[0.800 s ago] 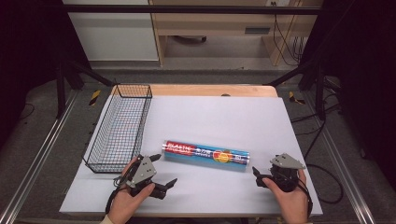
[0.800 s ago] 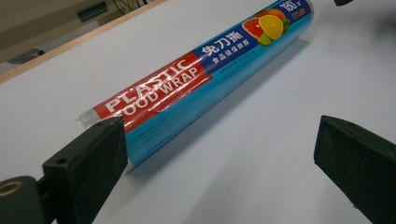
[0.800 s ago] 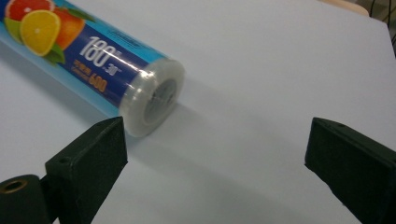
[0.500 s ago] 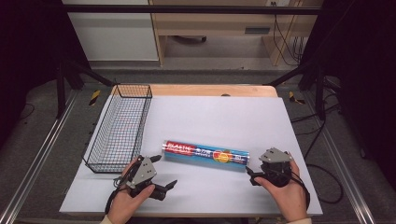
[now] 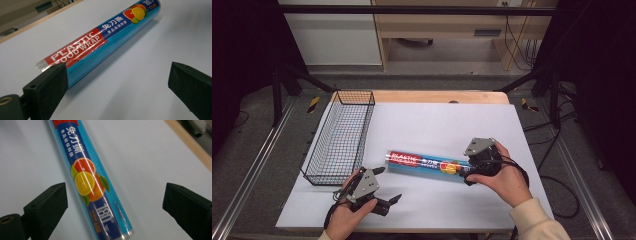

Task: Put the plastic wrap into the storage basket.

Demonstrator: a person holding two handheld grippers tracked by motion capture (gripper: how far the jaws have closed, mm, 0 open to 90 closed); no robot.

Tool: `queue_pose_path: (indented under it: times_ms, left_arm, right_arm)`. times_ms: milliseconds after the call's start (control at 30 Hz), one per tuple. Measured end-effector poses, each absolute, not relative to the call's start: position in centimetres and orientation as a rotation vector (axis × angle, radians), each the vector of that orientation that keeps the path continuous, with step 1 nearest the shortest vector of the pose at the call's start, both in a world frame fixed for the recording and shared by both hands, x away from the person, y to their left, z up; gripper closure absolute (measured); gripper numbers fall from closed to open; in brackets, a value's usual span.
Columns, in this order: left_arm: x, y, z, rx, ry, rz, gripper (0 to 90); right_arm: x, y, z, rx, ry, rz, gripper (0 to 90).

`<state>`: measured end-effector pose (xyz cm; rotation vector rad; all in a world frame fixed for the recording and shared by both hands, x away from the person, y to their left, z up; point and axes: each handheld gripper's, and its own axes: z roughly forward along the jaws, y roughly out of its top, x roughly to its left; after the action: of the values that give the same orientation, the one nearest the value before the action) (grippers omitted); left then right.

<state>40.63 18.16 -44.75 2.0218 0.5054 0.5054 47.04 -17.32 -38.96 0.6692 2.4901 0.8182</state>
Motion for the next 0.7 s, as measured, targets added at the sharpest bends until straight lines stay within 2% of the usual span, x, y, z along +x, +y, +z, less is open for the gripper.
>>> queue_pose_path:
  times_ms: [333, 700]
  left_arm:
    - [40.9, 18.4, -44.8, 2.024, 0.51, 0.491, 2.9]
    - [40.8, 18.2, -44.9, 2.035, 0.503, 0.48, 2.9]
  right_arm:
    - [50.2, -14.1, -43.1, 0.541, 2.704, 0.75, 10.2]
    - [51.4, -12.3, -44.8, 0.478, 2.78, 0.713, 15.3]
